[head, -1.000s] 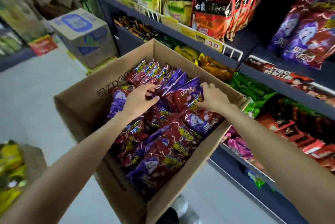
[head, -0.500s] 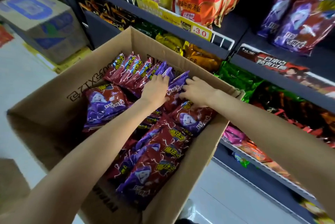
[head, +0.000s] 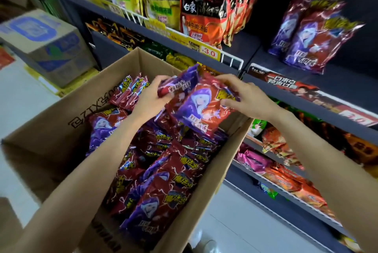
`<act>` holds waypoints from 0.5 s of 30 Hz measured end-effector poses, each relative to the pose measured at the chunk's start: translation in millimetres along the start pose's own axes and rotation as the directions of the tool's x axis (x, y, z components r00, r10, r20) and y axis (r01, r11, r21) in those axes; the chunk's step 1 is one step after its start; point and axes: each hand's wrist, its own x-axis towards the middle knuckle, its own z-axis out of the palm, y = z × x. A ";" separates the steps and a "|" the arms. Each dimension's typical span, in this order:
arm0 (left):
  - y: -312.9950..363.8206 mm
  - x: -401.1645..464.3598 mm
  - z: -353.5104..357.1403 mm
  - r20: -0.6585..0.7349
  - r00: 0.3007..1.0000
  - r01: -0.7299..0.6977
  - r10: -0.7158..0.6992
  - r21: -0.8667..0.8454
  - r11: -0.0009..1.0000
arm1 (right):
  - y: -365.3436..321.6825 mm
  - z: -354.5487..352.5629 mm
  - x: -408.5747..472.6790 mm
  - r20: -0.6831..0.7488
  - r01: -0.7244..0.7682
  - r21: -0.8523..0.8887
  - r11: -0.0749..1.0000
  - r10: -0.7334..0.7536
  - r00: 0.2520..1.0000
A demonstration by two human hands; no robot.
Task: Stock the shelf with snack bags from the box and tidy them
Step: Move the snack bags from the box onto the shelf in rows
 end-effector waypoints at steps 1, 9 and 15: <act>6.5 0.0 -4.0 -0.041 0.999 0.011 -0.016 -0.119 0.993 | 4.3 -4.5 -6.9 -0.063 -0.033 0.114 0.993 0.040 0.997; 86.5 -2.3 -17.4 -0.181 0.981 -0.052 -0.066 -0.576 0.816 | 33.3 -46.1 -72.8 -0.393 0.007 0.640 0.768 0.319 0.862; 142.6 8.4 27.6 -0.160 0.987 -0.088 -0.006 -0.573 0.815 | 48.5 -95.8 -137.0 -0.483 0.058 0.682 0.729 0.389 0.785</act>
